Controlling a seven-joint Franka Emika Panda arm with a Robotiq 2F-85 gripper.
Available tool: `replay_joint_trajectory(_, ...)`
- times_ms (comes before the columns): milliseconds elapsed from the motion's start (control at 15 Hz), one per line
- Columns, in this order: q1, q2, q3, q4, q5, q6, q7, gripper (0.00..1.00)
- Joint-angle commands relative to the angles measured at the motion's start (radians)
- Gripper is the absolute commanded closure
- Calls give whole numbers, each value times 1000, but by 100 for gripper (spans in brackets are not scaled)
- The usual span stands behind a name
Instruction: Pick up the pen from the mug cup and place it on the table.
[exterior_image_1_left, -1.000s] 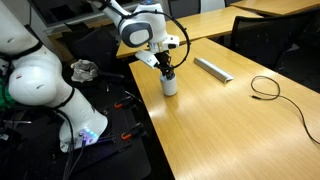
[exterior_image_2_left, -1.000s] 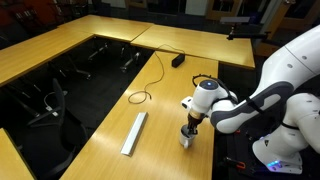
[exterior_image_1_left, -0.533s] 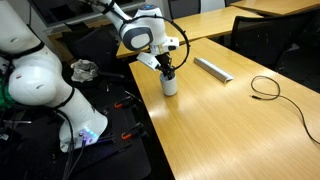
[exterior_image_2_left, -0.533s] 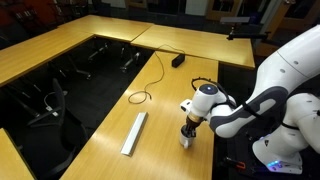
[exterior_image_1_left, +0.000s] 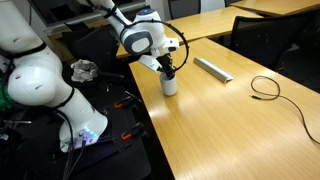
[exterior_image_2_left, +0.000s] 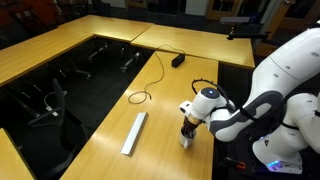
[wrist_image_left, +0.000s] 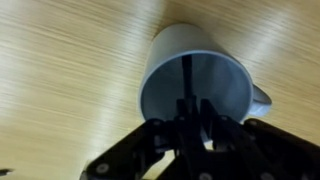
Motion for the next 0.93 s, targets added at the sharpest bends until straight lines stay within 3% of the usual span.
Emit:
replay_joint_trajectory(0, -35, 3, 42, -12, 19, 51, -29, 96)
replay_joint_trajectory(67, -41, -6, 49, -18, 23, 50, -36, 99)
replay_joint_trajectory(267, -54, -49, 68, -39, 46, 57, -61, 96)
replay_joint_trajectory(467, -42, -134, 72, -66, 158, 50, -150, 96)
replay_joint_trajectory(667, -15, -246, 48, -75, 270, -21, -243, 96)
replay_joint_trajectory(867, -20, -342, 22, -56, 268, -123, -266, 96)
